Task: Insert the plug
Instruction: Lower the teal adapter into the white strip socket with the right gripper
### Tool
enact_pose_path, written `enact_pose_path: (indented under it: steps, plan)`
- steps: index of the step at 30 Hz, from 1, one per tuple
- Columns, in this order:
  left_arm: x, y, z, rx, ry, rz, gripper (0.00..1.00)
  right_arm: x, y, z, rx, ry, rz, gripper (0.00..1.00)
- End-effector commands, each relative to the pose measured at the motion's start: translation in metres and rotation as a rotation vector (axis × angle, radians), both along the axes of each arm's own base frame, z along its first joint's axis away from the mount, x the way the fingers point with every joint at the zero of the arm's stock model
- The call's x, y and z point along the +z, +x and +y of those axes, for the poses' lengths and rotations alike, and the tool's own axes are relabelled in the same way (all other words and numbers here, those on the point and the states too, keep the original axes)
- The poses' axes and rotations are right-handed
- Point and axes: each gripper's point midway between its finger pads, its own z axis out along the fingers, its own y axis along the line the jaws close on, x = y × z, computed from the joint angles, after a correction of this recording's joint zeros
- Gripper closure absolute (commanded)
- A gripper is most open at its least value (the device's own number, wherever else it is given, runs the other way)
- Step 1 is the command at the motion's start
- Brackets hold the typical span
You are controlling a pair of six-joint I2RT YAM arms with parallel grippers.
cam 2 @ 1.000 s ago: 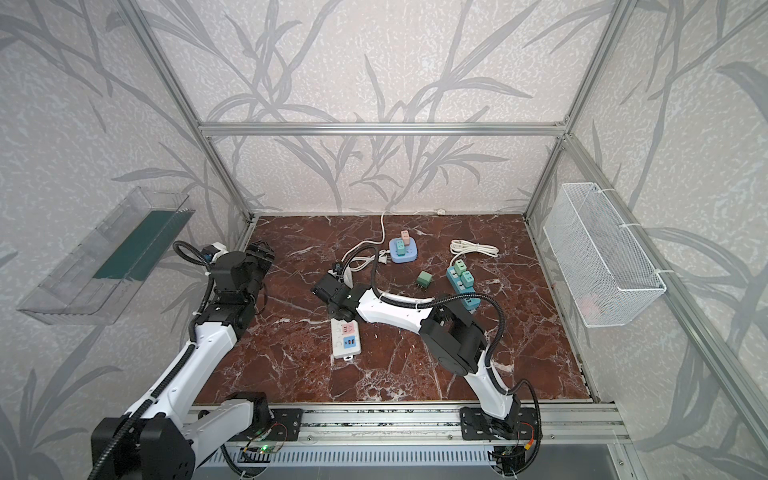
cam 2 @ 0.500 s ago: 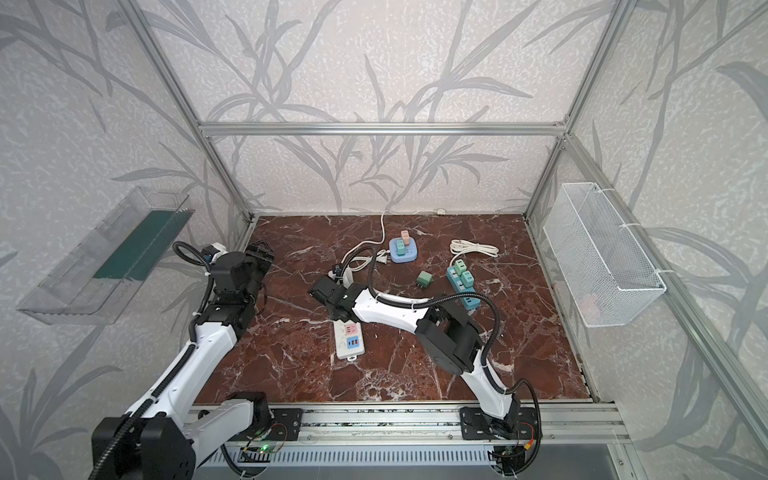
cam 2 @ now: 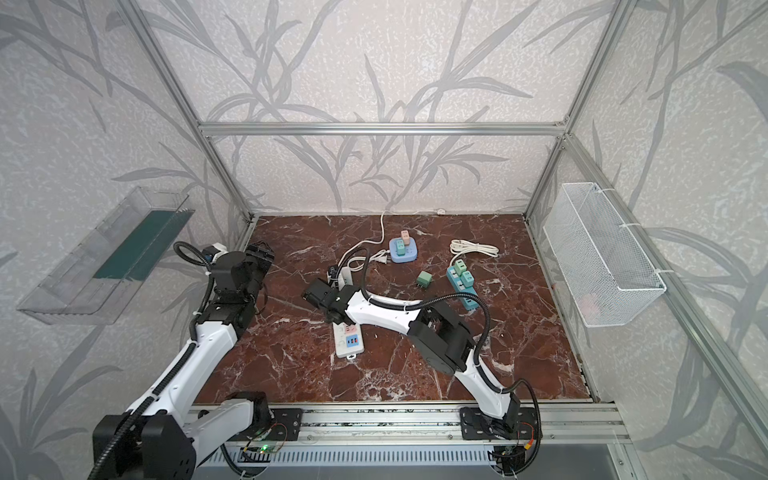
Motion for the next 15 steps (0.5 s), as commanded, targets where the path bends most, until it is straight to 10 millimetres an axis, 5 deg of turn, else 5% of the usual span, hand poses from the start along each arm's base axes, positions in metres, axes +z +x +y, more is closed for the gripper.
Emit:
enact_pose_path:
  steps: [1,10,12,15]
  plan:
    - [0.003,0.001,0.002,0.003,0.002,-0.017,0.29,-0.085,-0.034,-0.049,0.018,-0.237,0.241,1.0]
    - [0.0,0.004,-0.001,-0.014,-0.003,-0.013,0.31,-0.113,-0.051,-0.067,0.004,-0.282,0.339,1.0]
    - [0.001,0.005,-0.002,-0.019,-0.004,-0.015,0.31,-0.104,-0.049,-0.062,0.006,-0.268,0.336,0.93]
    - [-0.002,0.005,-0.001,-0.016,-0.001,-0.009,0.31,-0.076,-0.041,-0.047,0.012,-0.191,0.3,0.69]
